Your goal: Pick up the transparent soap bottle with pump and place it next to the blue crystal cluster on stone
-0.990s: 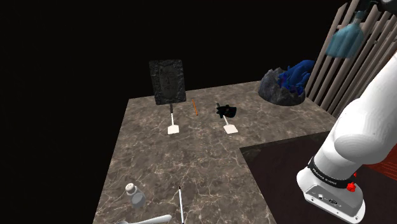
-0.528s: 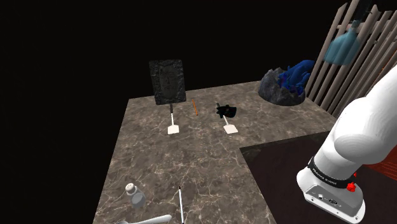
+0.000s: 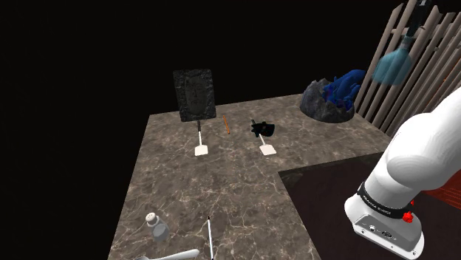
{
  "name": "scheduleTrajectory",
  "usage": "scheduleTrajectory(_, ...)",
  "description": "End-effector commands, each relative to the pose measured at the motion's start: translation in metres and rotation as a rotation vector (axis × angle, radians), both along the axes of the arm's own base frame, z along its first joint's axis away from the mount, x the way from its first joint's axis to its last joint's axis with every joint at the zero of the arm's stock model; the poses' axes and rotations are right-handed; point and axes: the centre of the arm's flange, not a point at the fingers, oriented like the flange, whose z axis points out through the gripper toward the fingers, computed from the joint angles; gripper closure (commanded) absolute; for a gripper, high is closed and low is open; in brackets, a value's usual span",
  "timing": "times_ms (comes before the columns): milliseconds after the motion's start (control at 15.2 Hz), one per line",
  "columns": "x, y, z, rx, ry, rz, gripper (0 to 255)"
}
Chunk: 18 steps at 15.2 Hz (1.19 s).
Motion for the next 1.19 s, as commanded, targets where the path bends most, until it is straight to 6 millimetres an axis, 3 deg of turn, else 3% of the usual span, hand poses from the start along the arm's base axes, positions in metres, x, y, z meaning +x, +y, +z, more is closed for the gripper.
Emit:
scheduleTrajectory(0, 0.0, 0.0, -0.011, -0.001, 0.0, 0.0, 255)
scheduleTrajectory(1122, 0.0, 0.0, -0.101, -0.001, 0.0, 0.0, 255)
